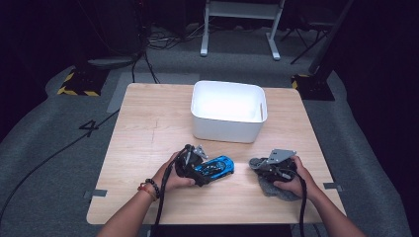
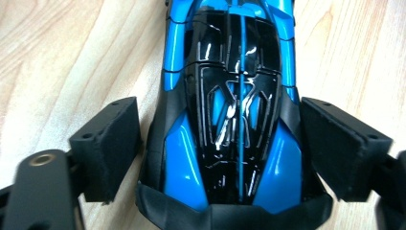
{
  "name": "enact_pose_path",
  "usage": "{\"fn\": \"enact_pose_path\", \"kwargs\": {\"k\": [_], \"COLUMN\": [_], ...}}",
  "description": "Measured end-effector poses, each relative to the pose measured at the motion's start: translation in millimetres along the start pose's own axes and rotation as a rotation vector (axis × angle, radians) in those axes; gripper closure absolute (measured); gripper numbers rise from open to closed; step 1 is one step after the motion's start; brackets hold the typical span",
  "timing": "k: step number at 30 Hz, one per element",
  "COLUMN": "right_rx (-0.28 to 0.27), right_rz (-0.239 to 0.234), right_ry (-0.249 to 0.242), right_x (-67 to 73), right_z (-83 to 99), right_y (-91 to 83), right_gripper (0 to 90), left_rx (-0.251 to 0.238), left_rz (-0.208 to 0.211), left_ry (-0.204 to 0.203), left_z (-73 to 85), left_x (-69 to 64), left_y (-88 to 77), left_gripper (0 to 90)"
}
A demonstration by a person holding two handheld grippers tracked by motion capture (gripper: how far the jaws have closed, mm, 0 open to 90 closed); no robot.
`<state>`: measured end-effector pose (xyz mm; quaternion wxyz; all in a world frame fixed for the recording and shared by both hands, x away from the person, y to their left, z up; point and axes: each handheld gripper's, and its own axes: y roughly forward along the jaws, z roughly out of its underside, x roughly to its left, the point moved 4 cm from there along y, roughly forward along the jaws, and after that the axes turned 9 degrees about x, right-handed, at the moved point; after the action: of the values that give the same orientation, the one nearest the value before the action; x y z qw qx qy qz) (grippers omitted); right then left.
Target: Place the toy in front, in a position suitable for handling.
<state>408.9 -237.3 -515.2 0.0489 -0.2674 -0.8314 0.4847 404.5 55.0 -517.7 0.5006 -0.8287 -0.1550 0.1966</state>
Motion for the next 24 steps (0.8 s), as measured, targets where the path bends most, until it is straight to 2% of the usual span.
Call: {"fn": "enact_pose_path", "kwargs": {"k": [2,5,7,10,12,17,20,24], "right_rx": [0.000,-0.008,-0.014,-0.018,-0.022,-0.038,-0.030,-0.033], "right_rz": [-0.010,-0.037,-0.053,-0.083,-0.100,-0.156,-0.162,-0.174], "right_ry": [0.000,0.001,-0.001,-0.001,0.004,0.038,0.037,0.051], "right_x": [1.0,2.6,3.4,4.4,3.6,0.9,1.0,0.3], "right_z": [-0.4,-1.1,-2.1,-3.7,-4.0,-3.7,-4.7,-4.5], "right_y": [0.9,2.3,3.3,4.7,5.6,8.2,8.4,8.8], "right_gripper": [49.6,55.8,59.5,63.9,64.6,69.1,70.0,70.3], "left_rx": [0.010,0.020,0.005,-0.014,-0.023,0.012,0.049,0.078], "left_rz": [-0.009,-0.030,-0.015,-0.027,-0.020,-0.038,-0.054,-0.082], "left_ry": [0.009,0.034,0.034,0.037,0.031,0.072,0.098,0.103], "left_z": [-4.9,-14.2,-21.3,-32.5,-41.5,-70.1,-85.4,-100.0], "left_x": [-0.8,-4.3,-5.5,-5.8,-6.0,-11.8,-14.2,-14.7], "left_y": [0.5,1.2,0.5,-2.4,-1.7,11.1,20.5,29.3], "left_gripper": [15.8,17.3,18.2,18.0,17.3,17.4,17.5,17.5]}}
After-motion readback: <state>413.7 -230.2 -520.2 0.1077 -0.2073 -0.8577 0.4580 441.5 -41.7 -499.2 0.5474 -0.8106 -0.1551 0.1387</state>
